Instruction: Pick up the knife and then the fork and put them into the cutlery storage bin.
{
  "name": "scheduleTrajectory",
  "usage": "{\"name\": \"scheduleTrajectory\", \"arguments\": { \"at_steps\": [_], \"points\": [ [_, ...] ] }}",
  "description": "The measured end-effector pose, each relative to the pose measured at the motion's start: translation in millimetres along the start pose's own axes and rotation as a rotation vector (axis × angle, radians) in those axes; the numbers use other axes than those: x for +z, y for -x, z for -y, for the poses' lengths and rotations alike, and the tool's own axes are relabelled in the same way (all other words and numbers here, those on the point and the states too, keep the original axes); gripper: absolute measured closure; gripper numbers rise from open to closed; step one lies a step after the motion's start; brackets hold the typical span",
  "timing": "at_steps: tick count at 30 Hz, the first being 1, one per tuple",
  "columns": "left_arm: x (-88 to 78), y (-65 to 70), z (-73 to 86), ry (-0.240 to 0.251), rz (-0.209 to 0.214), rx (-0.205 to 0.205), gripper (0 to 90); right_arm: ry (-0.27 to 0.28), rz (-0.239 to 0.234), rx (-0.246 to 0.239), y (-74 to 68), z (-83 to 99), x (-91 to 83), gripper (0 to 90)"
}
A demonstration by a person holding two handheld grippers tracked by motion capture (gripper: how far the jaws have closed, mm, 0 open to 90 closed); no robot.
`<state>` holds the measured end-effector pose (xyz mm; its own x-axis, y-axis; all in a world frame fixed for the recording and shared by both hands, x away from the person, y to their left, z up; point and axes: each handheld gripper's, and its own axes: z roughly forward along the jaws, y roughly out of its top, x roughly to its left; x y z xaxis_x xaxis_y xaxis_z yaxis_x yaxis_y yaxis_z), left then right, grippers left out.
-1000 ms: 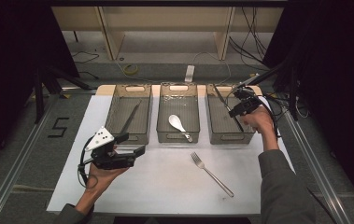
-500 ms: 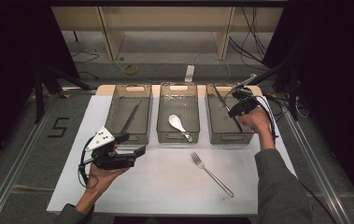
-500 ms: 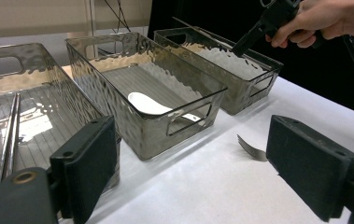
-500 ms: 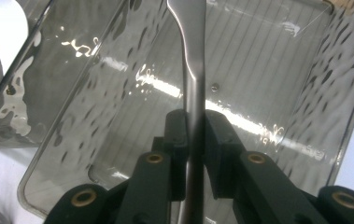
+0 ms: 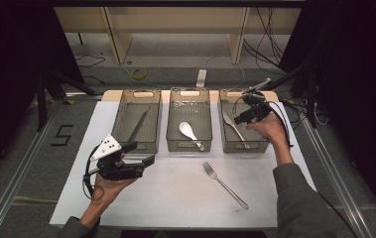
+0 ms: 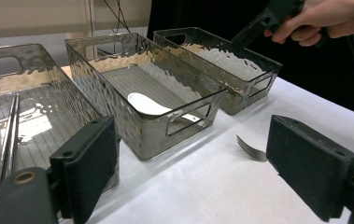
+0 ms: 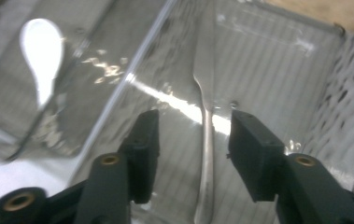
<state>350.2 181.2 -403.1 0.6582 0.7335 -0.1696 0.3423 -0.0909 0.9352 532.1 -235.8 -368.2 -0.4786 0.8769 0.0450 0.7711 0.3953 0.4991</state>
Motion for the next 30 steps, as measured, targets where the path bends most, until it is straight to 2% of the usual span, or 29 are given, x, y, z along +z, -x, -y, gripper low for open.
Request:
{"name": "scheduleTrajectory", "arguments": {
  "at_steps": [1,2,3,5,6,8,11,12,13,14,15,16,19,23,24,27,28,30],
  "points": [
    [0.3,0.0,0.2,-0.002,-0.001,0.001,16.0,0.0,0.0,0.0,0.0,0.0,0.0,48.3],
    [0.5,0.1,0.3,-0.004,-0.001,0.001,16.0,0.006,-0.022,-0.054,-9.3,4.6,-9.1,45.2],
    [0.5,0.1,0.3,-0.003,-0.001,0.001,16.0,0.006,-0.022,-0.054,-9.3,4.6,-9.1,45.2],
    [0.0,0.2,0.1,-0.001,-0.002,0.002,16.0,0.04,-0.077,-0.105,-25.5,16.4,-25.5,43.4],
    [-0.1,0.2,0.1,0.0,-0.002,0.001,16.0,0.04,-0.077,-0.105,-25.5,16.4,-25.5,43.4],
    [0.1,-0.2,0.4,0.0,-0.004,0.001,16.0,0.05,-0.117,-0.145,-37.0,28.1,-34.6,42.7],
    [-0.3,-0.8,0.1,0.008,-0.007,-0.003,16.0,0.028,-0.152,-0.203,-54.8,48.3,-42.3,42.2],
    [-0.3,-0.9,0.3,0.006,-0.008,-0.004,16.0,0.015,-0.172,-0.236,-66.2,61.4,-43.5,41.3],
    [-0.3,-1.1,0.4,0.0,-0.007,-0.001,16.0,0.015,-0.172,-0.236,-66.2,61.4,-43.5,41.3],
    [0.0,-1.0,0.4,0.0,-0.007,-0.002,16.0,0.0,-0.191,-0.259,-76.9,73.8,-41.3,39.2],
    [0.4,-0.8,0.3,0.0,-0.006,-0.003,16.0,-0.013,-0.193,-0.265,-81.7,79.4,-39.2,38.0],
    [0.8,-0.6,0.4,0.0,-0.006,-0.003,16.0,-0.013,-0.193,-0.265,-81.7,79.4,-39.2,38.0],
    [1.2,-0.9,1.0,-0.005,-0.006,-0.002,16.0,-0.066,-0.18,-0.303,-96.0,96.3,-27.1,36.4],
    [1.4,-0.9,1.2,-0.006,-0.005,-0.003,16.0,-0.084,-0.199,-0.31,-102.1,104.4,-18.2,37.2],
    [1.4,-0.8,1.0,-0.004,-0.003,-0.004,16.0,-0.111,-0.198,-0.327,-106.5,108.7,-11.0,38.7],
    [1.3,-1.0,0.9,-0.002,0.0,-0.006,16.0,-0.113,-0.201,-0.326,-108.6,111.4,-6.9,40.1],
    [1.5,-1.1,0.9,-0.003,0.002,-0.007,16.0,-0.136,-0.205,-0.34,-110.9,114.2,-2.3,41.7],
    [1.6,-0.6,1.0,-0.005,0.002,-0.003,16.0,-0.146,-0.201,-0.343,-111.3,115.0,-0.5,42.8]
  ]
}}
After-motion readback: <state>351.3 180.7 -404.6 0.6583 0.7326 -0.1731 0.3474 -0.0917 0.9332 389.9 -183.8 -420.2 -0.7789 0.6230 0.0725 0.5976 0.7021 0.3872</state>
